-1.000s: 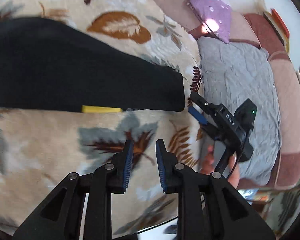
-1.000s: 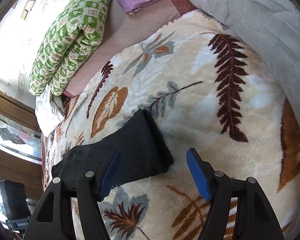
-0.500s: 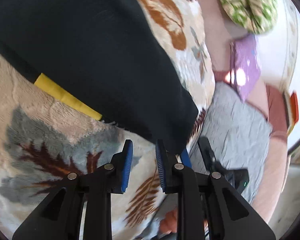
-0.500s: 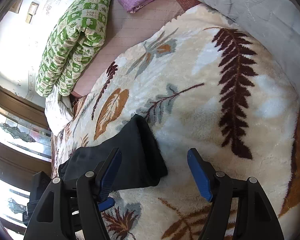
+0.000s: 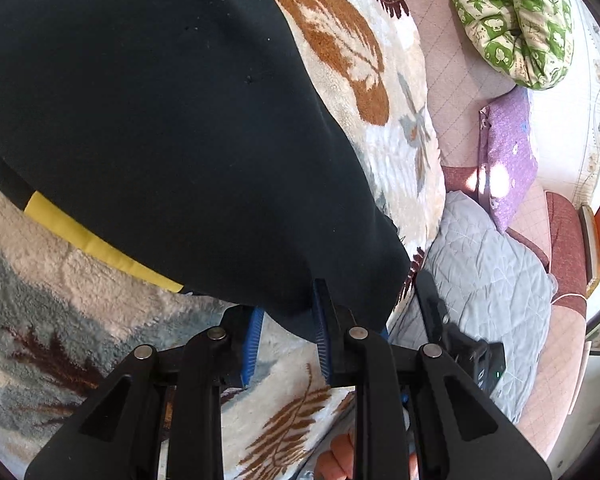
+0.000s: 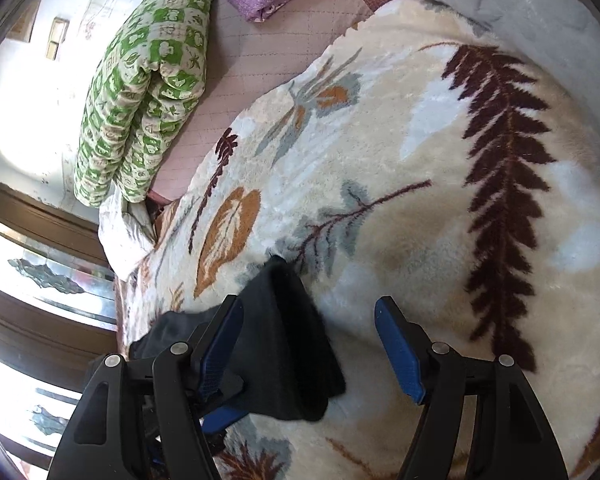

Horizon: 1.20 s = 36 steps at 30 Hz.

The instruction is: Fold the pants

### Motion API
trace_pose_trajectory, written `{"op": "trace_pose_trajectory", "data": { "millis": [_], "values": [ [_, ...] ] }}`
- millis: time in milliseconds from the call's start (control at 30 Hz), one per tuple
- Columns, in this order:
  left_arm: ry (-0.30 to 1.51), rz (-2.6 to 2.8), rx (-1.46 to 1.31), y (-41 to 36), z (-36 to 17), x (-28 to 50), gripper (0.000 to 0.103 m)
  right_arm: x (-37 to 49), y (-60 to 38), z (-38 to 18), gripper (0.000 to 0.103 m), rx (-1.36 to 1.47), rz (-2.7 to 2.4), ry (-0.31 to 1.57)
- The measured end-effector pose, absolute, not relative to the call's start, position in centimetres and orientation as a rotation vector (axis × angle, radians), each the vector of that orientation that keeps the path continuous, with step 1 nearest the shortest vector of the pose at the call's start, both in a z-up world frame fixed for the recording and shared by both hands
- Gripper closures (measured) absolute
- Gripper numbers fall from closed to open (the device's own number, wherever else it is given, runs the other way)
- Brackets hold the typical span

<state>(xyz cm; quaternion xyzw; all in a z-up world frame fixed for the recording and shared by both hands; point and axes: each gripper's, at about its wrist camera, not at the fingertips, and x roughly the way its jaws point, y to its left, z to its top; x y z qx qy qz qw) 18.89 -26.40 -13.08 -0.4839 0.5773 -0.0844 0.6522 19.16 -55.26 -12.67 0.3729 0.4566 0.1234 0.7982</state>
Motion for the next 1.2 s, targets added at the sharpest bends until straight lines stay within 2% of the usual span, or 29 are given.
{"op": "trace_pose_trajectory", "data": {
  "millis": [300,367,400,433,467,600,933,1200],
  "values": [
    [1.331,-0.193,-1.112,-27.2,-13.6,19.9,0.083,22.0,-53.6,-13.8,0.034,0.798,0.470,1.039],
    [1.343,-0.191,-1.087,-27.3,-13.3,20.0,0.083,22.2,-53.8,-14.2,0.055,0.835,0.481,1.049],
    [1.348,-0.193,-1.078,-27.3,-13.3,19.9,0.083,22.3,-53.8,-14.8,0.085,0.844,0.461,1.080],
    [1.356,-0.197,-1.070,-27.4,-13.3,20.1,0.087,22.4,-53.8,-15.2,0.092,0.850,0.452,1.103],
    [1.379,-0.206,-1.062,-27.5,-13.5,20.3,0.092,22.3,-53.7,-15.4,0.092,0.857,0.439,1.108],
    [1.421,-0.256,-1.089,-26.9,-13.9,20.7,0.095,21.5,-53.2,-13.4,0.093,0.794,0.424,1.082],
    [1.382,-0.353,-1.091,-25.5,-11.2,19.8,0.095,19.9,-49.8,-6.5,0.093,0.587,0.342,1.099],
    [1.379,-0.365,-1.169,-22.6,-10.5,20.1,0.095,20.2,-45.9,-3.3,0.093,0.485,0.262,1.136]
  ]
}}
